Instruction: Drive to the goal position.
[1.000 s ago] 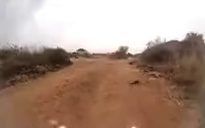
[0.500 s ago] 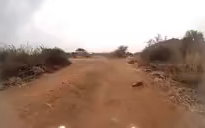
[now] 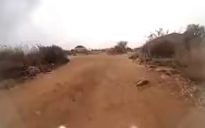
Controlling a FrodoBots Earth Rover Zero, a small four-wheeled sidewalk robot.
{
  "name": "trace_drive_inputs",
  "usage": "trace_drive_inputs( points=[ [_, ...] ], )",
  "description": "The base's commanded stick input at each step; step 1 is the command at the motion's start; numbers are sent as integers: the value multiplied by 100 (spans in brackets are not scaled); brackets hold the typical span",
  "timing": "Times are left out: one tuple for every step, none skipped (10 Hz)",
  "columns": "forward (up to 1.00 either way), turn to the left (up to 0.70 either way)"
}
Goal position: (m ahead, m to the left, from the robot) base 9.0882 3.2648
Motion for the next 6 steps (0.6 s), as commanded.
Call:
trace_drive_inputs(
  points=[
    [50, 0],
    [50, 0],
    [50, 0],
    [50, 0],
    [50, 0],
    [50, 0]
  ],
)
